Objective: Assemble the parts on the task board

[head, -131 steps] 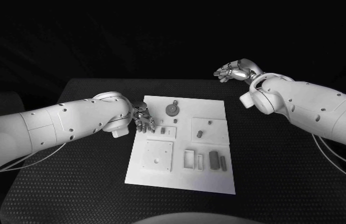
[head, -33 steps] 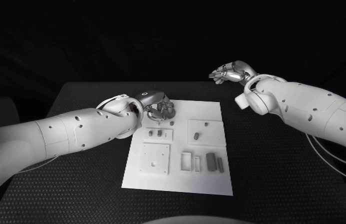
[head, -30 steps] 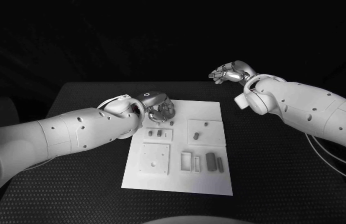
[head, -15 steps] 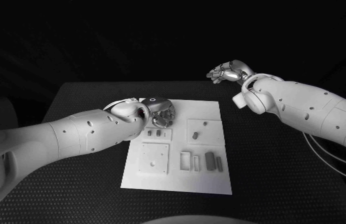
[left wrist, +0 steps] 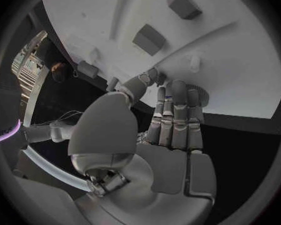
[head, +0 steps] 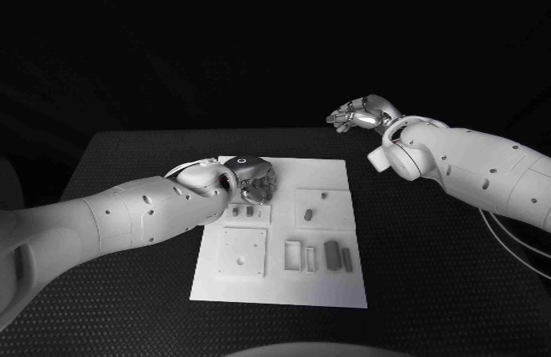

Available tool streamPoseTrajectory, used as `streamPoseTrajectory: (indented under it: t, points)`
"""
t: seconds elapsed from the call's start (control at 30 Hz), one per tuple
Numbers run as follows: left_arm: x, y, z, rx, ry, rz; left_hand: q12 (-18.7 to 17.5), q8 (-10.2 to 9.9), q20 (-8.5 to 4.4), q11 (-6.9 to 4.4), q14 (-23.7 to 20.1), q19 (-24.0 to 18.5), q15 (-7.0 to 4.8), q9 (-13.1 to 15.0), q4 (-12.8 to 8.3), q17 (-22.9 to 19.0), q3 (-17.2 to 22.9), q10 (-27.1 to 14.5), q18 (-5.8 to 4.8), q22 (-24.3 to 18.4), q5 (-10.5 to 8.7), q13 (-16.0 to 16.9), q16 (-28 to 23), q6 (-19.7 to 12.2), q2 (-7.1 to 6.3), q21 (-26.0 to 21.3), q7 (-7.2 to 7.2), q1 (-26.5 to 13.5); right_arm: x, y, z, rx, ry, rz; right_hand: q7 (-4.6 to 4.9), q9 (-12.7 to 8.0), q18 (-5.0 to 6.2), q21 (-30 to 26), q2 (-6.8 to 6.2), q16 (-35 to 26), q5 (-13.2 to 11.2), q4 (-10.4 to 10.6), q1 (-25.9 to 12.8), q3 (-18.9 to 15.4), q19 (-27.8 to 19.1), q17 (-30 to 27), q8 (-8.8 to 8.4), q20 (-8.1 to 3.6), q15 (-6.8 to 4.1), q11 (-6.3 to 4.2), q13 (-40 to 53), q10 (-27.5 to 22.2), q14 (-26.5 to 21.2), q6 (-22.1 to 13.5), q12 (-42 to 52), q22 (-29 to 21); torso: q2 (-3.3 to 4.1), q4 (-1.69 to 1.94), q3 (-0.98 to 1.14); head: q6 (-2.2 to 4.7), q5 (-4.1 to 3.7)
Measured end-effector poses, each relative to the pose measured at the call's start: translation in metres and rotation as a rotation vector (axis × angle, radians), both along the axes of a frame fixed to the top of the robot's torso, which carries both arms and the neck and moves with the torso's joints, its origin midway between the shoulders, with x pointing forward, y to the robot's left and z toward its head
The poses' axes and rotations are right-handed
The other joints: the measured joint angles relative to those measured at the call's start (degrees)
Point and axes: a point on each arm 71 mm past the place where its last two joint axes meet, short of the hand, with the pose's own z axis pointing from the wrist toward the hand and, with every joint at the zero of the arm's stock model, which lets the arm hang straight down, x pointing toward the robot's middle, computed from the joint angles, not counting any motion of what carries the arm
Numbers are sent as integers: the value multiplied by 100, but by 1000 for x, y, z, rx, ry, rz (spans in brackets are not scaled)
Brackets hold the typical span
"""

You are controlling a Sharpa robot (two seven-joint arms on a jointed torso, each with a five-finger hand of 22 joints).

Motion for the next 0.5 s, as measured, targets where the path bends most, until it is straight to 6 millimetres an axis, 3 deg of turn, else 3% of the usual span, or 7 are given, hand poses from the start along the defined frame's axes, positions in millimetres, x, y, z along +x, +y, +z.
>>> streamPoseTrajectory:
  t: [0.5]
  points:
    - [2, -2, 0, 5, 2, -1, 0, 60, -21, -30, 43, 21, -42, -70, 47, 63, 17, 258, -1, 0, 0, -90, 322, 151, 139, 87, 35, -63, -1, 3, 0, 2, 1, 7, 0, 1, 0, 0, 0, 0, 0, 0, 0, 0, 0, 0, -1, 0, 0, 0, 0, 0, 0, 0, 0, 5, -2, 2, 0, -10, -12]
